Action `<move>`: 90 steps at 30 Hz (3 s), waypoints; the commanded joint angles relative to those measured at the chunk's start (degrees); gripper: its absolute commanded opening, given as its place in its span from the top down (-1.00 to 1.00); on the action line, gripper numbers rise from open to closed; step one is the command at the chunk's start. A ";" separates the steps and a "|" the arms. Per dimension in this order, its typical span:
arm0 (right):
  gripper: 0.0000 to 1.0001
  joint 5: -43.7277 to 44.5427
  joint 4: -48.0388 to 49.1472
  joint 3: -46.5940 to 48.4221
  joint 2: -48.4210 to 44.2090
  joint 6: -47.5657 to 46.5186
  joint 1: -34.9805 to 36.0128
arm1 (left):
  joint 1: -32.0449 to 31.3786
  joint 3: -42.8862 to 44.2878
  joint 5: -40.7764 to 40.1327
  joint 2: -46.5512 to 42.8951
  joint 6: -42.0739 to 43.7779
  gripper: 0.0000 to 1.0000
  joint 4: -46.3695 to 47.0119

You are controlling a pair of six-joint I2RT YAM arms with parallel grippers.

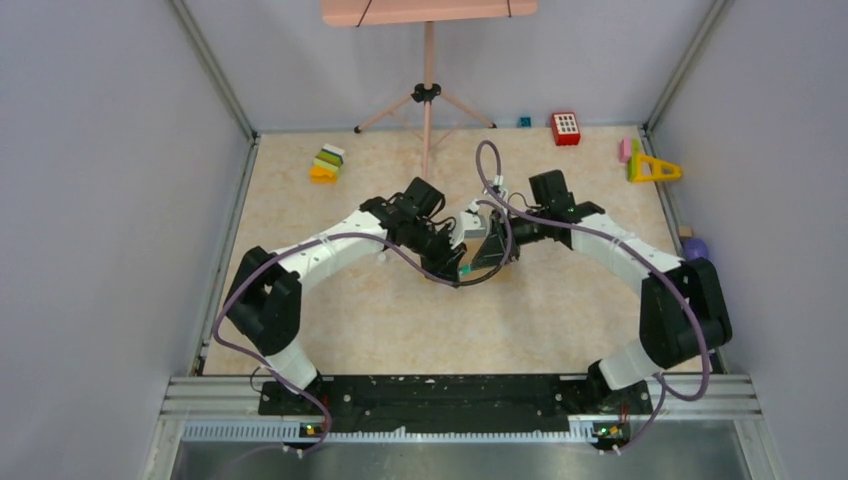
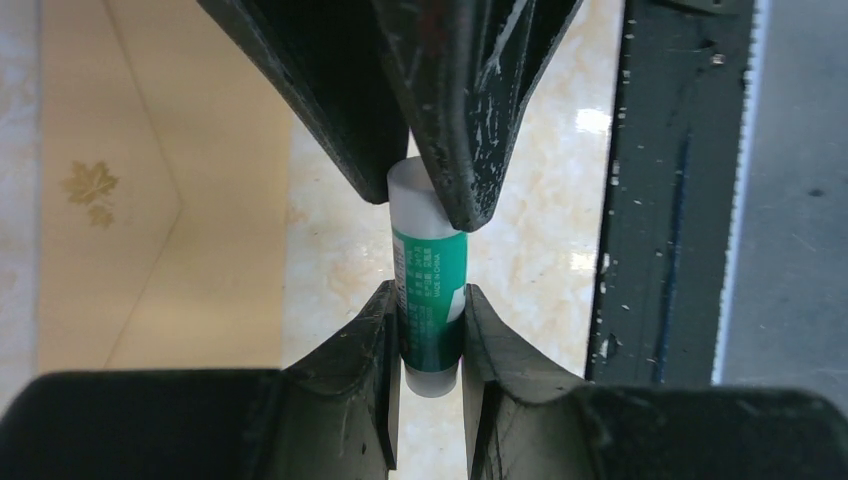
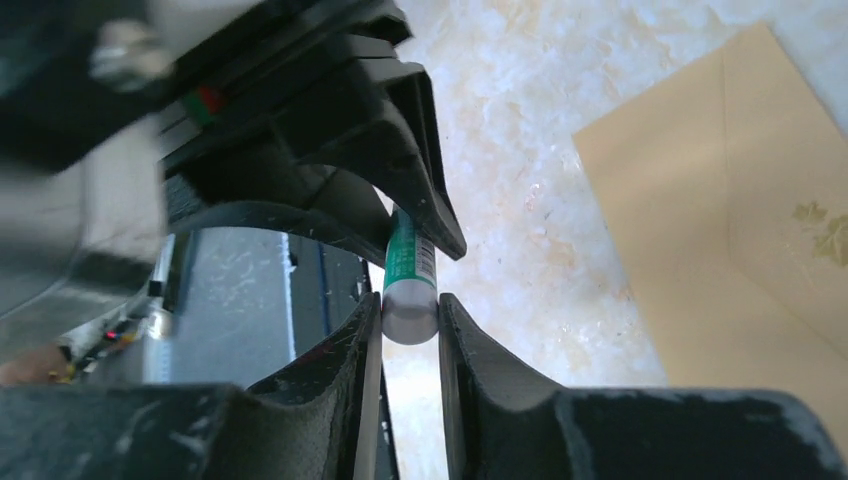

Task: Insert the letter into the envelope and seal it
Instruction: Screw the solid glue.

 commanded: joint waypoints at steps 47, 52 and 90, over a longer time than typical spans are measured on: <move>-0.20 0.58 11.58 -5.96 -6.47 -3.52 4.41 | 3.39 -0.48 14.42 -2.32 0.12 1.00 0.68; -0.18 0.76 11.35 -6.03 -6.64 -3.86 4.45 | 3.68 -1.08 13.70 -2.62 -0.30 1.00 1.75; 0.87 -2.22 12.27 -5.26 -6.70 -1.90 3.96 | 10.82 -0.83 7.81 -6.55 0.56 -0.97 1.32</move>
